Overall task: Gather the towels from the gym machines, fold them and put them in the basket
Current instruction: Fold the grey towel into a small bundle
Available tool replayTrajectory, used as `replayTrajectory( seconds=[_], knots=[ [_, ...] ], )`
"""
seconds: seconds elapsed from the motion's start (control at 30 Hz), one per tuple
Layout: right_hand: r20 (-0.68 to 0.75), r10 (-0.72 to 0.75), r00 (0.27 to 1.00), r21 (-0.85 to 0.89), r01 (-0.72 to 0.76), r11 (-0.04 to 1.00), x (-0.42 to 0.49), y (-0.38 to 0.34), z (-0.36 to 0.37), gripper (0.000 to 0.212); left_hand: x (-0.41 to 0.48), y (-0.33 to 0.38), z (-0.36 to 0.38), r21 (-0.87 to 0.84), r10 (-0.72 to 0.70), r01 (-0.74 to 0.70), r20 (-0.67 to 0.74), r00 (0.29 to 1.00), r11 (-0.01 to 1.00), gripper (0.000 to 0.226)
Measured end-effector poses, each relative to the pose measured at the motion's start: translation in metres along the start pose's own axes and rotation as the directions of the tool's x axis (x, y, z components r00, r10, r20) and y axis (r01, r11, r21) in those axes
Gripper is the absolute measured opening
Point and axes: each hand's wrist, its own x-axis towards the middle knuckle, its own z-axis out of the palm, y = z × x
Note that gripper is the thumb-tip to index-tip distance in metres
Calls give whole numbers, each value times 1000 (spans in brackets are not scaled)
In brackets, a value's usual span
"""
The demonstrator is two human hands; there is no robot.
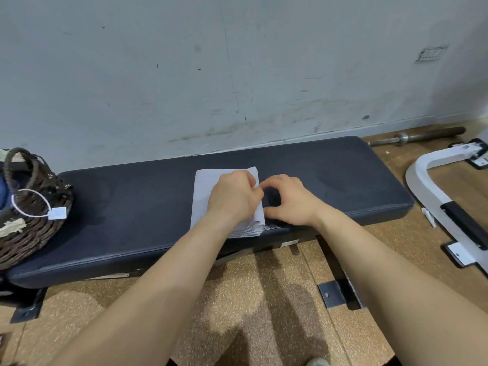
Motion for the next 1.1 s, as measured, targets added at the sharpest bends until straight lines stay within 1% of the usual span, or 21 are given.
replayTrajectory(
  seconds=[0.07,0.1,0.13,0.17,0.2,0.23,0.27,0.33,0.4,0.47,0.57,0.7,0.8,0.83,0.9,0.97,1.0,1.03,1.1],
  knots=[
    [-171,41,984,143,-16,990,1,-5,-9,48,1,-6,-12,-225,-4,14,47,999,974,14],
    [-262,55,963,202,-1,979,1,-11,-11,45,2,-11,-18,-287,-3,7,16,1000,958,16],
    [-337,42,941,207,31,978,2,-20,-12,44,3,-16,-27,-255,12,-28,-61,998,967,18],
    [-383,-4,924,152,67,986,4,-30,-10,44,4,-21,-34,-154,38,-63,-157,987,986,20],
    [-391,-72,917,62,104,993,7,-39,-5,45,4,-28,-39,-37,68,-79,-236,969,996,24],
    [-363,-141,921,-40,135,990,10,-47,2,48,3,-36,-42,47,99,-89,-277,956,995,29],
    [-307,-181,934,-132,146,980,13,-54,9,53,4,-45,-42,93,128,-106,-274,953,990,34],
    [-163,-163,973,-272,115,955,17,-59,25,62,4,-61,-34,219,196,-156,-178,964,963,43],
    [-50,-94,994,-357,70,931,18,-52,37,69,6,-77,-22,374,208,-182,-31,978,910,52],
    [-4,-60,998,-385,53,921,15,-41,45,73,9,-91,-16,427,177,-188,66,982,884,58],
    [-10,-60,998,-355,53,933,12,-31,52,76,13,-103,-12,397,155,-192,124,980,897,63],
    [-9,-55,998,-333,49,942,11,-31,53,76,13,-105,-10,419,148,-186,122,981,888,65],
    [-13,-50,999,-309,44,950,12,-32,53,76,11,-105,-9,398,150,-180,105,983,899,66],
    [-13,-47,999,-306,40,951,12,-33,53,76,9,-105,-9,371,136,-153,73,988,916,68],
    [-7,-43,999,-311,38,950,11,-36,54,77,2,-102,-14,287,67,-47,-60,996,957,70],
    [5,-53,999,-322,52,945,9,-43,58,77,-7,-97,-25,226,-25,74,-213,977,971,66],
    [18,-60,998,-324,62,944,7,-48,60,77,-11,-96,-32,199,-87,137,-242,966,970,63],
    [33,-65,997,-325,72,943,5,-53,63,77,-15,-94,-39,161,-166,206,-229,959,965,60],
    [65,-71,995,-328,88,941,2,-63,68,77,-19,-96,-49,94,-328,342,-142,934,935,57]
  ],
)
